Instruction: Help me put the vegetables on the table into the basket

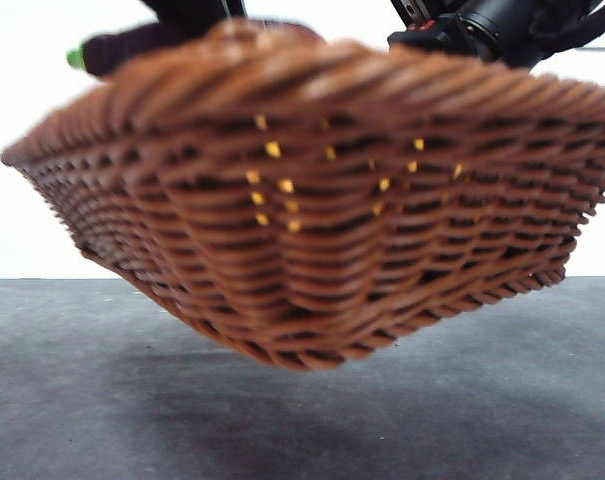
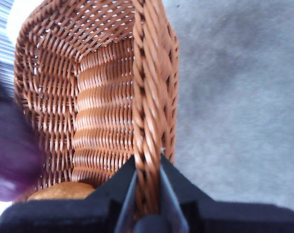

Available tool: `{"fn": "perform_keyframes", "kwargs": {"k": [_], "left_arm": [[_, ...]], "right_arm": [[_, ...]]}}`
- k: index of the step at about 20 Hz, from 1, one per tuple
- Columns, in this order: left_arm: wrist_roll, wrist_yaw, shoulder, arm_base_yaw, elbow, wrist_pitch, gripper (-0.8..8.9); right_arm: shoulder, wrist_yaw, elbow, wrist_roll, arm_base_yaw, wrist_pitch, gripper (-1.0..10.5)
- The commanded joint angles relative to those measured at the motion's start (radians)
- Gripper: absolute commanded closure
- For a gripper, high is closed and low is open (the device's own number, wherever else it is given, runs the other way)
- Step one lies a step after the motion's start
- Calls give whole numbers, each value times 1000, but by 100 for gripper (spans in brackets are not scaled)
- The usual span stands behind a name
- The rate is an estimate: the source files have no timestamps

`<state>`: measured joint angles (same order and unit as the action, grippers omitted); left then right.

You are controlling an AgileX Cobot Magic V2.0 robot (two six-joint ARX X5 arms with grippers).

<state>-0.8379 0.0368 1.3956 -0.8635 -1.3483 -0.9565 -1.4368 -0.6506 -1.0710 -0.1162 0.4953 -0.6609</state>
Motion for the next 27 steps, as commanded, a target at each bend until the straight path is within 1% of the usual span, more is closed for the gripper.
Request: {"fn": "perform_keyframes", "kwargs": {"k": [1, 5, 7, 9, 10, 11, 13, 14, 18, 20, 21, 22, 23, 24, 27], "left_arm": [[-11, 4, 31, -15, 6, -3, 820], [-11, 23, 86, -18, 6, 1, 820], [-9, 51, 120, -19, 6, 3, 819], [6, 51, 148, -19, 6, 15, 813], [40, 51, 158, -19, 6, 20, 806], [51, 49, 159, -18, 6, 21, 732], [56, 49, 158, -18, 6, 50, 481], [84, 49, 158, -18, 6, 60, 427], [125, 48, 156, -16, 6, 59, 428], [149, 16, 137, -2, 4, 50, 428], [183, -23, 111, 8, 3, 55, 428], [199, -49, 77, 19, 1, 56, 428], [237, -85, 27, 34, -8, 56, 428], [287, -111, -19, 51, -22, 56, 431], [483, -111, -184, 136, -86, 57, 436]], "right_arm": [[-1, -11, 5, -16, -3, 10, 958], [-1, -11, 5, -15, -3, 19, 959], [-1, -11, 5, -30, -4, 39, 958], [-1, -11, 5, -29, -3, 35, 958], [-1, -11, 5, -29, -3, 37, 958], [-1, -11, 5, -29, -4, 38, 958], [-1, -11, 5, -29, -4, 40, 958], [-1, -11, 5, -29, -4, 40, 958], [-1, 5, 5, -29, -4, 43, 958], [-1, 7, 5, -29, -4, 49, 958], [-1, 21, 5, -32, -4, 61, 958], [-1, 30, 5, -39, -6, 70, 958], [-1, 39, 4, -40, -6, 77, 958], [0, 47, 4, -40, -6, 82, 958], [0, 68, 4, -41, -6, 90, 958]]}}
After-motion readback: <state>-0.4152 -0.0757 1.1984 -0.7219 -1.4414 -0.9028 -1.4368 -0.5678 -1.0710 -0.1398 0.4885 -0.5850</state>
